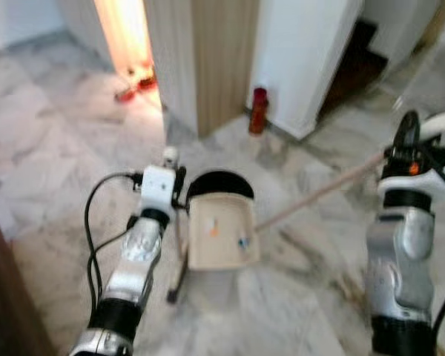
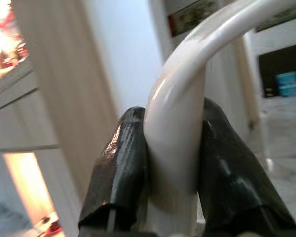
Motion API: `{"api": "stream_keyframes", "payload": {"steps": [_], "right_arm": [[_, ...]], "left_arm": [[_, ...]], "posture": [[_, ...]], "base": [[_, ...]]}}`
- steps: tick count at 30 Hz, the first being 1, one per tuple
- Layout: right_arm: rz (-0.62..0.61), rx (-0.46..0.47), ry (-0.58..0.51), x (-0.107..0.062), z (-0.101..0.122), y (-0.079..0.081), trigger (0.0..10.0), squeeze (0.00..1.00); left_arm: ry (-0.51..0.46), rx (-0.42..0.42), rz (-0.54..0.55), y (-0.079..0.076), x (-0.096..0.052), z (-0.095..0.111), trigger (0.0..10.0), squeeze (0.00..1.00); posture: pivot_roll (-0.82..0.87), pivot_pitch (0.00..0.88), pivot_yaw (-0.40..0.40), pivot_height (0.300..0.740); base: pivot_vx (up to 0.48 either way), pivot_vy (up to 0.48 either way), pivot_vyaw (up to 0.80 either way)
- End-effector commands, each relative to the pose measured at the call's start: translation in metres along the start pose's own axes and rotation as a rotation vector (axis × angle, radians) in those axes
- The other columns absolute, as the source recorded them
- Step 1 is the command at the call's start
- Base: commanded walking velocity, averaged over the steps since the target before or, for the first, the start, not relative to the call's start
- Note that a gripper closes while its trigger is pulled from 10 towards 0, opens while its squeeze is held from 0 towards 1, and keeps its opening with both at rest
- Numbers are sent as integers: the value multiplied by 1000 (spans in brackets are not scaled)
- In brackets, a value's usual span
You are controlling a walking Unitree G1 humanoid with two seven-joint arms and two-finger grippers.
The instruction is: Sweep floor
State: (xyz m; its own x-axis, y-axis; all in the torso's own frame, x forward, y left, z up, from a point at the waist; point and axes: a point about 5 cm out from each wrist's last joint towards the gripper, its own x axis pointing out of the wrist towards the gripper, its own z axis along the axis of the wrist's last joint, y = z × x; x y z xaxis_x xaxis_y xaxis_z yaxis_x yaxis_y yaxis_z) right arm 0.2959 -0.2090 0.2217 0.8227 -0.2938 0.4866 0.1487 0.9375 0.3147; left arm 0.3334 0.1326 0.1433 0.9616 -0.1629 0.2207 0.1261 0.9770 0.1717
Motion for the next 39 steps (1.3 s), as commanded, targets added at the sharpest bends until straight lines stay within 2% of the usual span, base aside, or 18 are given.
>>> {"api": "stream_keyframes", "payload": {"steps": [1,10,39], "right_arm": [[40,74,-86,4,18,15,10000,0],[54,70,-88,4,19,17,10000,0],[64,95,-96,6,22,19,10000,0]], "left_arm": [[-45,31,25,7,3,9,10000,0],[-46,36,37,10,3,9,10000,0],[-42,41,52,13,2,8,10000,0]], "posture": [[116,55,-21,740],[118,60,-24,740],[120,63,-31,740]], "base": [[345,0,0],[349,0,203],[348,0,0]]}}
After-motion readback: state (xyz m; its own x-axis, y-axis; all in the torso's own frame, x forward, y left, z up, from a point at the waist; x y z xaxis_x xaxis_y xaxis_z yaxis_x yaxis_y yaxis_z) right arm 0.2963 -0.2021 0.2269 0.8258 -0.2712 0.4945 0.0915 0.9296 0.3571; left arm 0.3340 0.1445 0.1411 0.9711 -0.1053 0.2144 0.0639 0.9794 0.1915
